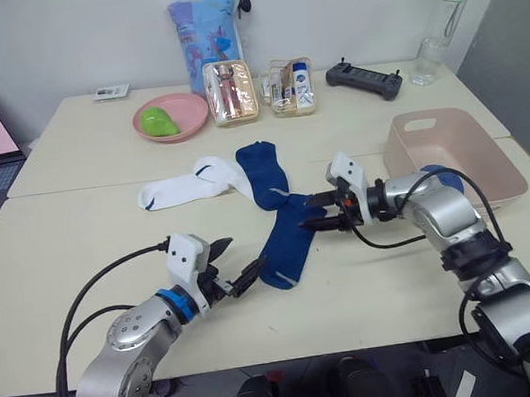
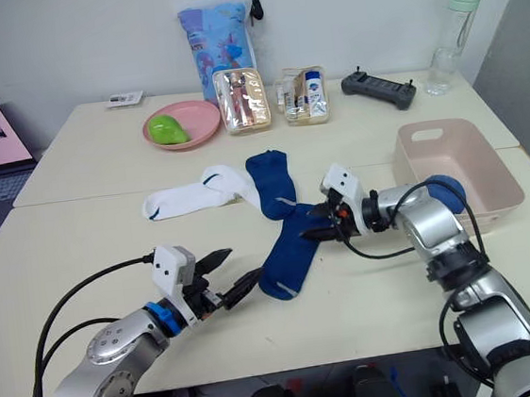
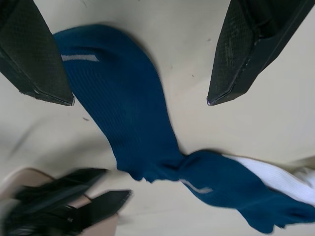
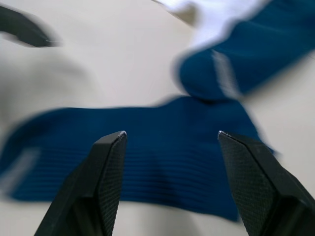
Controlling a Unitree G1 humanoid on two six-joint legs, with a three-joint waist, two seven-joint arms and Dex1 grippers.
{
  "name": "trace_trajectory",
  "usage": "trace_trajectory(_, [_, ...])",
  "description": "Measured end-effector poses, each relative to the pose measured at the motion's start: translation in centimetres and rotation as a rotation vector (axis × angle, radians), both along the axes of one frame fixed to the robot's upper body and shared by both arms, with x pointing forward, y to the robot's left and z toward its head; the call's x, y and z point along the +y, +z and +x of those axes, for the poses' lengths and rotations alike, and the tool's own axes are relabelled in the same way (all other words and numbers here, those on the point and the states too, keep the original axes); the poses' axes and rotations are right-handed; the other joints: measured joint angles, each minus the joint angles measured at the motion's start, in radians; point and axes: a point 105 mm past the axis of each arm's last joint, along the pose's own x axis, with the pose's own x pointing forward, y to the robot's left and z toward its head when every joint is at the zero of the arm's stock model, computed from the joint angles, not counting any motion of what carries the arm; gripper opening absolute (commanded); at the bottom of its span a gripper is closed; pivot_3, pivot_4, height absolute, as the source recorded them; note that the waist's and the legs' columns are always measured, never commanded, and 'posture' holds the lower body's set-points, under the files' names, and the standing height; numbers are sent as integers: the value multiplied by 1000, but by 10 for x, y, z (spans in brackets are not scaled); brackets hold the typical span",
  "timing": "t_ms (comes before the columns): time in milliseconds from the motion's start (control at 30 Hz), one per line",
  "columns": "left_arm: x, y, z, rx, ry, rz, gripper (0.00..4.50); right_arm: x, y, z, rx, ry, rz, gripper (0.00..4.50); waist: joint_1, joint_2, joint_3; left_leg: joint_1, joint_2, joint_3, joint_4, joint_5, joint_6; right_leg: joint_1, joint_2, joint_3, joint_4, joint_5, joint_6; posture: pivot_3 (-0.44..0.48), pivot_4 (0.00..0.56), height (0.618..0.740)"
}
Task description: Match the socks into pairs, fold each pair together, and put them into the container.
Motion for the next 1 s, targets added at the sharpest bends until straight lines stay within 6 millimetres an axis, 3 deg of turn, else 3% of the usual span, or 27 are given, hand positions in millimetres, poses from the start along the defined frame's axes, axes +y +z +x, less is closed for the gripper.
trace_trajectory(100, [-8, -18, -2, 55, -29, 44, 4500, -14, -15, 21, -14, -116, -48, 3163, 0, 0, 0, 0, 0, 1, 0, 0, 0, 0, 0, 1, 0, 0, 0, 0, 150, 740])
trace_trajectory(200, [-11, -27, -2, 73, -35, 71, 4500, -15, -19, 26, -18, -140, -36, 3163, -1, 0, 0, 0, 0, 1, 0, 0, 0, 0, 0, 1, 0, 0, 0, 0, 150, 740])
trace_trajectory(233, [-13, -29, 0, 73, -43, 81, 4315, -15, -19, 27, -15, -143, -31, 2992, -1, 0, 0, 0, 0, 1, 0, 0, 0, 0, 0, 0, 0, 0, 0, 0, 150, 740])
trace_trajectory(367, [-21, -32, 2, 73, -84, 100, 3281, -13, -20, 26, -1, -125, -18, 1934, -1, 0, 0, 0, 0, 0, 0, 0, 0, 0, 0, 0, 0, 0, 0, 0, 150, 740])
trace_trajectory(533, [-19, -34, 0, 87, -114, 114, 1613, -12, -20, 21, 20, -109, 4, 117, -1, 0, 0, 0, 0, 0, 0, 0, 0, 0, 0, 0, 0, 0, 0, 0, 150, 740])
trace_trajectory(567, [-19, -34, 0, 90, -118, 118, 1293, -12, -20, 20, 26, -111, 7, 0, -1, 0, 0, 0, 0, 0, 0, 0, 0, 0, 0, 0, 0, 0, 0, 0, 150, 740])
trace_trajectory(700, [-18, -36, -2, 97, -140, 122, 67, -17, -22, 6, 38, -112, 22, 0, 0, 0, 0, 0, 0, 0, 0, 0, 0, 0, 0, 0, 0, 0, 0, 0, 150, 740])
trace_trajectory(867, [-12, -34, 7, 65, -126, 148, 27, -26, -28, -24, 110, -149, 62, 0, 2, 0, 0, 0, 0, -1, 0, 0, 0, 0, 0, 0, 0, 0, 0, 0, 150, 740])
trace_trajectory(1000, [13, -26, 19, 55, -127, 223, 27, -29, -29, -52, 176, -206, 107, 0, -1, 0, 0, 0, 1, -2, -1, 0, 0, 0, 0, -1, 1, 0, 0, 0, 150, 740])
